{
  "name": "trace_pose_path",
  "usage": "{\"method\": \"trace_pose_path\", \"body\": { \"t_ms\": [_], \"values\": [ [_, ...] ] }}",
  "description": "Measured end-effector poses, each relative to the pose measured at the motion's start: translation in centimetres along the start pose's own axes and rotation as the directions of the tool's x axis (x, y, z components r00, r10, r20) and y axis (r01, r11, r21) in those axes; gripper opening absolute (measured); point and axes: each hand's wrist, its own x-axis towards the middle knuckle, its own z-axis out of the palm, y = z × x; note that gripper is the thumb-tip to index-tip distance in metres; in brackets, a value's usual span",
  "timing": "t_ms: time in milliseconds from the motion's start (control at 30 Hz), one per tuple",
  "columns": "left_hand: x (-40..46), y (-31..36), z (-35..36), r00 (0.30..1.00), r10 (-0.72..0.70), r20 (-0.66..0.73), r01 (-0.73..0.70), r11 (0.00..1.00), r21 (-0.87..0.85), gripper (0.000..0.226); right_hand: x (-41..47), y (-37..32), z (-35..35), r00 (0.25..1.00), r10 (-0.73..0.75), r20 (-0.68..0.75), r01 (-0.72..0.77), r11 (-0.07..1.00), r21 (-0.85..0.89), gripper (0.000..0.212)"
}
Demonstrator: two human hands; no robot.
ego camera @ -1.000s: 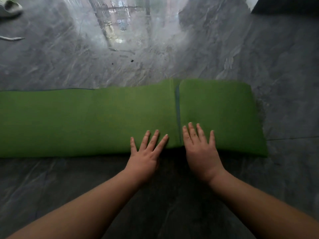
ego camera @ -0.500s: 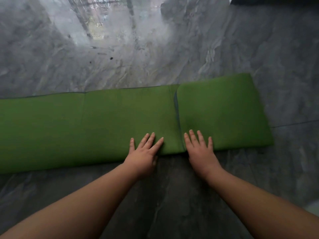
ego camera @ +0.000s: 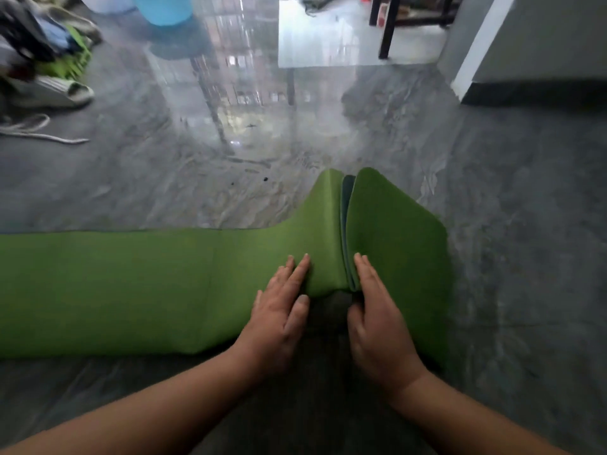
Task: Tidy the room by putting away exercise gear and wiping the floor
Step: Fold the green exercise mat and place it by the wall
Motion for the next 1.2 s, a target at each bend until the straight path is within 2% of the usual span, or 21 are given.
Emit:
{"method": "trace_pose_path", "body": {
  "t_ms": [67,133,200,333,400,467,533,600,667,700,800,867,967,1067,1200],
  "values": [
    [0.2,0.9,-2.7,0.996,-0.044,-0.078,0.022,0.967,-0.254,0.053,1.1,-3.1,1.6,1.000,-0.017,0.015,0.015,0.994,0.108,0.066],
    [0.2,1.9,-5.5,0.991,-0.089,-0.103,0.036,0.903,-0.428,0.052,2.2,-6.4,3.6,1.000,-0.017,-0.003,0.018,0.971,0.240,0.060],
    [-0.5,2.9,-7.9,0.987,-0.088,-0.132,0.010,0.865,-0.502,0.058,2.8,-9.6,5.3,1.000,-0.009,-0.020,0.016,0.935,0.354,0.061],
    [-2.0,1.9,-11.4,0.961,-0.091,-0.262,-0.092,0.788,-0.609,0.060,3.2,-13.4,9.4,0.997,-0.076,0.020,0.060,0.895,0.442,0.060],
    [-3.0,0.9,-13.6,0.940,-0.101,-0.326,-0.142,0.752,-0.643,0.057,3.3,-14.1,11.6,0.988,-0.122,0.093,0.053,0.843,0.536,0.068],
    [-4.4,-0.6,-16.1,0.946,-0.096,-0.311,-0.138,0.745,-0.652,0.059,3.3,-14.3,13.5,0.979,-0.137,0.149,0.017,0.788,0.615,0.075],
    [-6.0,-1.9,-18.3,0.969,-0.048,-0.242,-0.103,0.813,-0.573,0.074,3.2,-14.9,14.7,0.976,-0.107,0.190,-0.054,0.726,0.686,0.070],
    [-7.0,-2.7,-19.8,0.971,-0.036,-0.236,-0.074,0.895,-0.441,0.084,3.3,-15.7,15.3,0.977,-0.097,0.188,-0.063,0.717,0.694,0.058],
    [-7.4,-3.1,-20.5,0.938,-0.064,-0.342,-0.069,0.930,-0.362,0.080,3.5,-16.1,15.9,0.978,-0.104,0.182,-0.040,0.758,0.650,0.055],
    [-7.6,-3.2,-20.7,0.912,-0.076,-0.402,-0.063,0.945,-0.321,0.074,3.7,-16.2,16.2,0.977,-0.117,0.176,-0.015,0.790,0.613,0.059],
    [-8.6,-3.6,-22.0,0.847,-0.065,-0.528,0.025,0.996,-0.083,0.064,3.7,-15.6,17.3,0.951,-0.266,0.161,0.197,0.916,0.350,0.073],
    [-9.4,-4.9,-23.8,0.834,0.019,-0.552,0.058,0.991,0.122,0.060,3.3,-15.3,18.4,0.934,-0.283,0.217,0.253,0.955,0.157,0.070],
    [-10.6,-7.4,-26.6,0.859,0.133,-0.495,0.073,0.924,0.375,0.050,1.6,-14.6,20.8,0.912,-0.207,0.353,0.238,0.970,-0.046,0.073],
    [-12.0,-10.7,-28.2,0.876,0.073,-0.476,0.155,0.894,0.421,0.044,0.1,-13.8,23.9,0.891,-0.255,0.377,0.366,0.894,-0.259,0.085],
    [-13.0,-14.2,-29.2,0.865,0.002,-0.502,0.205,0.911,0.358,0.038,-1.2,-14.2,28.0,0.892,-0.111,0.438,0.303,0.866,-0.398,0.110]
  ]
}}
